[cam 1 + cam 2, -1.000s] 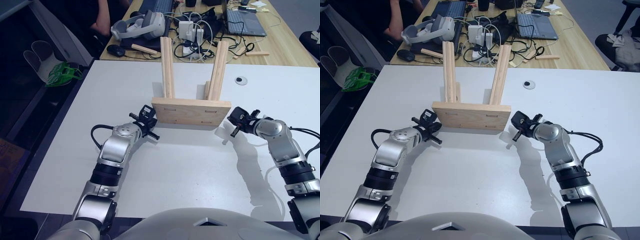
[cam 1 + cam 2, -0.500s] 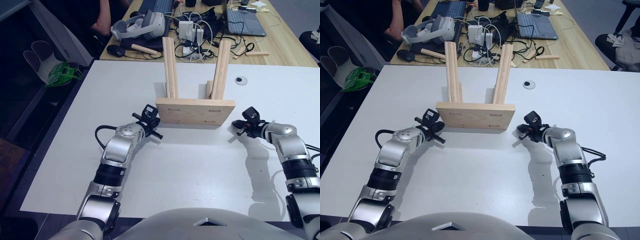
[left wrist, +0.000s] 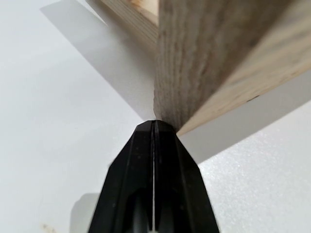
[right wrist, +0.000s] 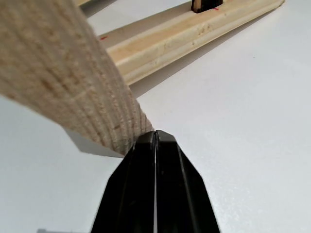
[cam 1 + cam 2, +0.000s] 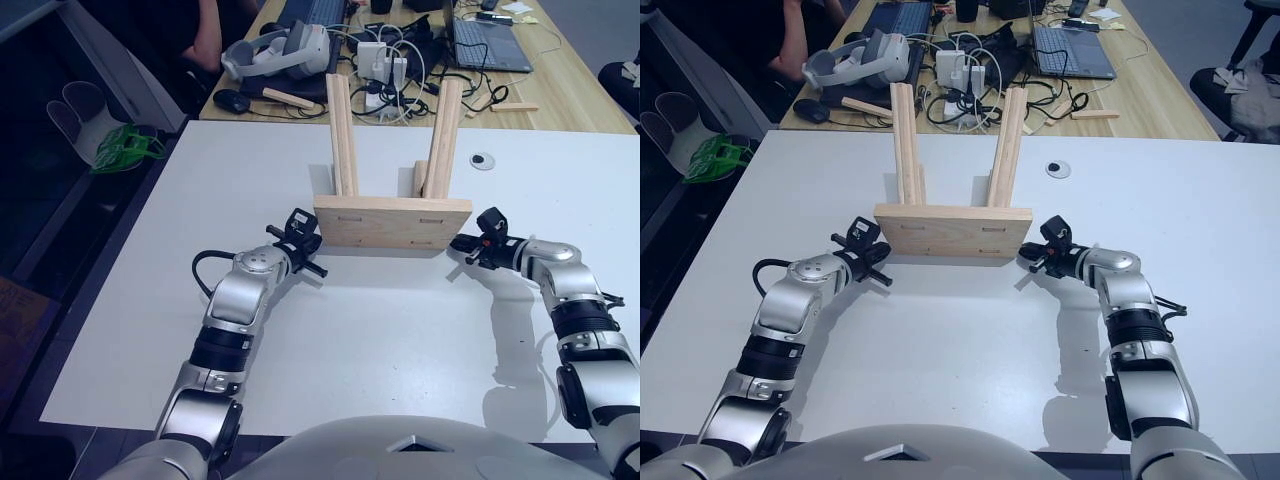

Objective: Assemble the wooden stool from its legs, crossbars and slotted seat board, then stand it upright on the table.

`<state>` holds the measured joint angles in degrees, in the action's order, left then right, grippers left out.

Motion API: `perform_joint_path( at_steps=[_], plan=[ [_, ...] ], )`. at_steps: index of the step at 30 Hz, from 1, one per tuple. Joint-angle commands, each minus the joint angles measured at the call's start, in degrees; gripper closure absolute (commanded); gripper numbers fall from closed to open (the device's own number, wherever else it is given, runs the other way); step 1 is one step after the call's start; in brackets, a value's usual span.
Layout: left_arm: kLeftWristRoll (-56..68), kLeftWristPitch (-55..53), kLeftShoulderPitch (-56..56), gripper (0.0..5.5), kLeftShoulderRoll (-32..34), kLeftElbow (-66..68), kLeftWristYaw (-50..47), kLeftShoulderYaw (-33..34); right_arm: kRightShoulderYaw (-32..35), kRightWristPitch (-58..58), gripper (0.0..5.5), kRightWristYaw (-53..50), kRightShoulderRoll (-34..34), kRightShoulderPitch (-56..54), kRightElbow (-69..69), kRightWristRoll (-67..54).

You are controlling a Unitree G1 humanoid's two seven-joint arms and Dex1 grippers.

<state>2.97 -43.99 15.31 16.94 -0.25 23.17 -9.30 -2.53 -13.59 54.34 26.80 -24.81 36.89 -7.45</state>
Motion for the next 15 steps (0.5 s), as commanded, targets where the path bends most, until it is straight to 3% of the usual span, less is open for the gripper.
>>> perform_joint_path(
  at_steps=[1, 15],
  plan=[
    [0.09, 0.39, 1.26, 5.48, -0.3, 0.39, 0.24, -0.38, 0.04, 0.44, 5.5, 0.82, -0.18, -1.08, 0.0, -0.35],
    [0.17, 0.68, 1.28, 5.48, -0.22, 0.56, 0.37, -0.28, -1.63, 0.92, 5.5, 1.43, 0.88, -0.86, -0.14, 1.3]
  ],
)
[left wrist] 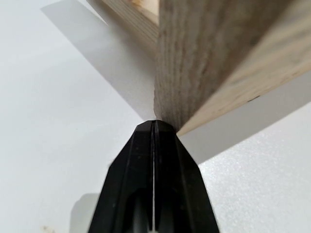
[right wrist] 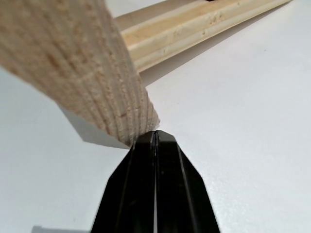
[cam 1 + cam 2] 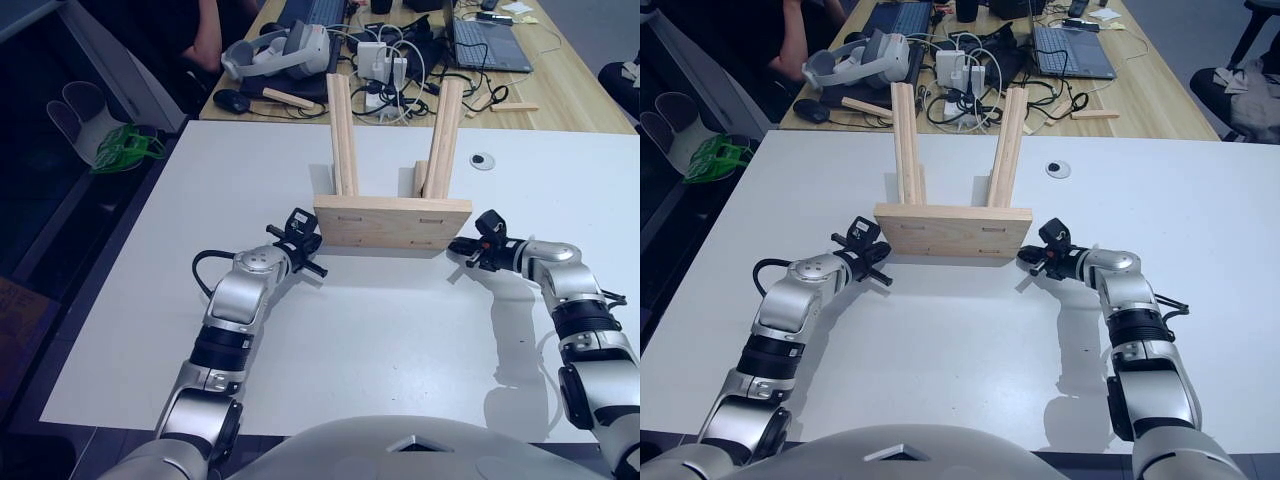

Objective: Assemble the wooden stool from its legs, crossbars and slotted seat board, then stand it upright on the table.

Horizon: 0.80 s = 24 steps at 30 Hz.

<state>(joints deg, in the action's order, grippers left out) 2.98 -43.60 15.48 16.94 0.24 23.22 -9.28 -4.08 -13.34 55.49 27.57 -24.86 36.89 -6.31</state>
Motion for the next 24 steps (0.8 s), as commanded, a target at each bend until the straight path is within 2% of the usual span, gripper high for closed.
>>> perform_joint_path(
  at_steps=[1, 24],
  plan=[
    [0.17, 0.3, 1.1, 5.48, -0.2, 0.08, 0.34, -0.3, -0.03, 0.77, 5.5, 0.28, 0.07, -0.77, -0.16, 0.09],
    [2.5, 1.46, 0.59, 5.48, -1.65, -0.15, 1.51, 1.13, 0.33, 0.27, 5.5, 1.94, -0.66, -0.13, -2.01, -1.3]
  ],
)
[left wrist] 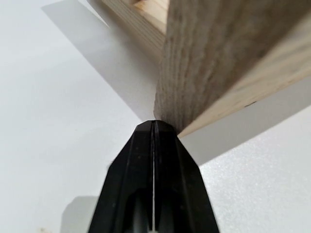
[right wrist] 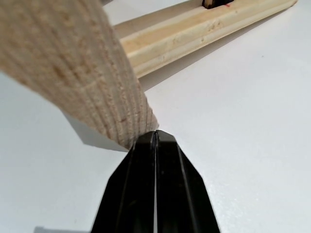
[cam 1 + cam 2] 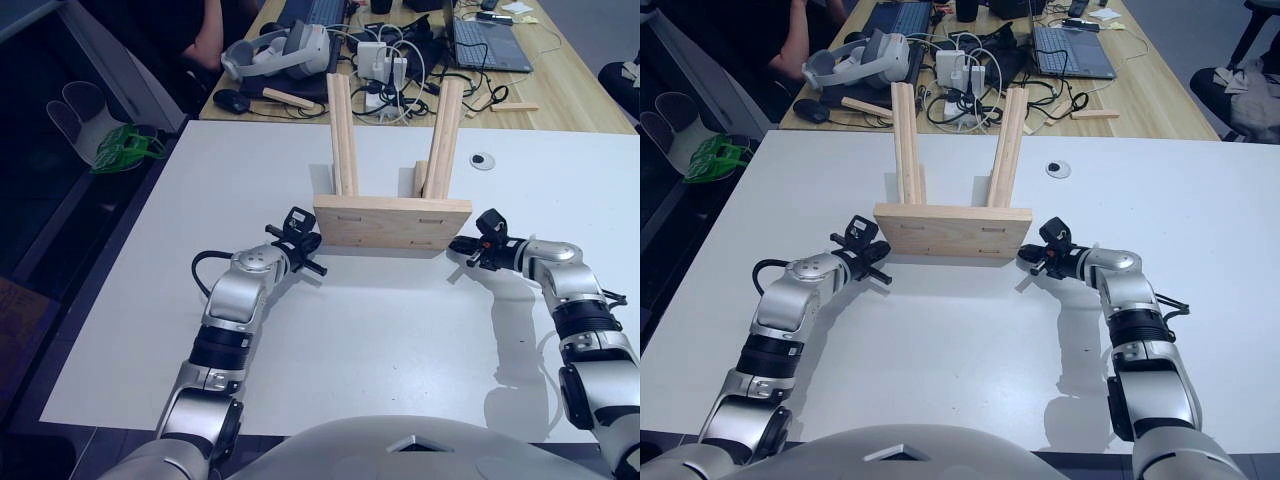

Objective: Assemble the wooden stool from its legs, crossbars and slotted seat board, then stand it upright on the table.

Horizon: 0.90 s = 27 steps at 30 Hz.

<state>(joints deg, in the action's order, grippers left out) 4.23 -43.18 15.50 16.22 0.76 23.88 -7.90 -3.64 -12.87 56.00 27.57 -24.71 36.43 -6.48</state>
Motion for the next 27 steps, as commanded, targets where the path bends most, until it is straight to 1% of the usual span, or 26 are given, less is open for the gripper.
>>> perform_joint_path(
  at_steps=[1, 6, 16, 27],
  plan=[
    [1.4, 1.15, 0.54, 5.48, -1.0, -0.66, 1.11, -0.22, -0.08, -0.36, 5.5, 1.6, -0.72, -0.23, -1.83, -1.27],
    [2.12, 2.37, 0.07, 5.48, -1.32, -0.56, 2.98, -0.59, -0.01, -1.89, 5.5, 4.84, -0.92, 1.71, -5.9, -3.55],
    [5.49, 2.6, -1.25, 5.48, -2.11, -2.63, 6.22, 0.7, 1.29, -4.34, 5.5, 4.85, -1.48, 2.59, -8.71, -4.62],
    [10.26, 1.51, -1.38, 5.48, -2.74, -5.01, 7.8, 3.94, 2.29, -7.6, 5.5, 4.33, -2.43, 4.33, -13.08, -6.62]
  ],
)
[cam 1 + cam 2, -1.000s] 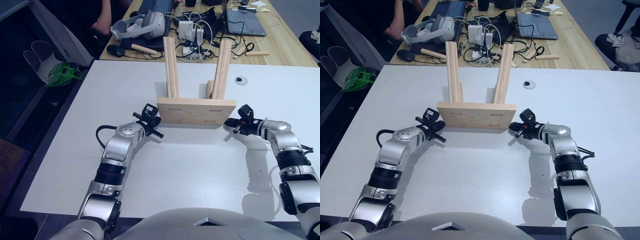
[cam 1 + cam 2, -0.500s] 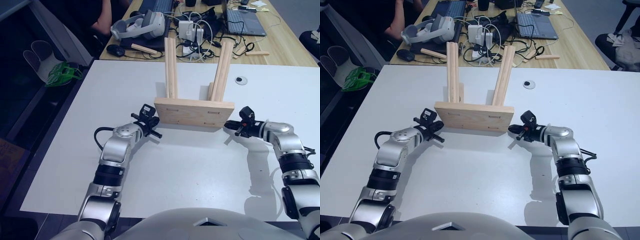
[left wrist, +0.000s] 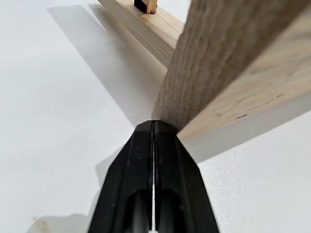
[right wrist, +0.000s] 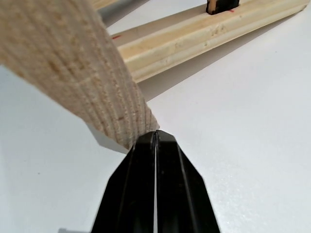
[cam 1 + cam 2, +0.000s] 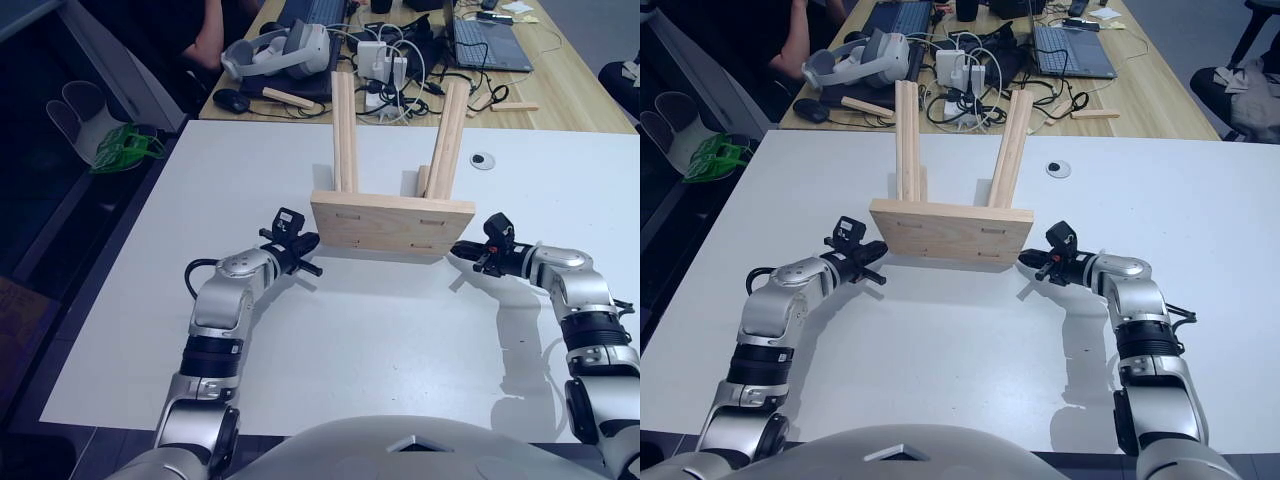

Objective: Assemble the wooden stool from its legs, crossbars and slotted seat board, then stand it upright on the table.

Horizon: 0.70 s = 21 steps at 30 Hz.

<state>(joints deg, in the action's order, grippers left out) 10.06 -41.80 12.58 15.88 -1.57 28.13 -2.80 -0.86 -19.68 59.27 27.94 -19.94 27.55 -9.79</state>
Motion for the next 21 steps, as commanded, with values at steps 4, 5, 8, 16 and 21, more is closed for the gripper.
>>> perform_joint_path(
  at_steps=[4, 5, 8, 16, 21],
  plan=[
    [5.83, -0.25, 1.57, 5.48, -2.48, -3.12, 3.7, -0.45, 0.04, -2.14, 5.5, 0.99, -2.86, 0.2, -6.08, -4.05],
    [6.09, -0.26, 1.64, 5.48, -2.46, -3.11, 3.7, -0.34, 0.44, -2.63, 5.5, 0.97, -2.95, 0.32, -6.56, -4.5],
    [6.98, -0.2, 1.58, 5.48, -2.27, -3.58, 3.93, -0.2, 3.4, -6.27, 5.5, 1.24, -3.76, 0.14, -8.19, -8.5],
    [9.53, 0.02, 1.99, 5.48, -2.16, -5.22, 4.85, 0.79, 7.38, -12.79, 5.5, 0.73, -4.27, -0.34, -11.83, -14.64],
    [11.14, 0.24, 2.36, 5.48, -2.59, -6.28, 5.28, 1.6, 7.06, -14.83, 5.5, 0.04, -4.91, 0.61, -15.22, -16.14]
  ],
)
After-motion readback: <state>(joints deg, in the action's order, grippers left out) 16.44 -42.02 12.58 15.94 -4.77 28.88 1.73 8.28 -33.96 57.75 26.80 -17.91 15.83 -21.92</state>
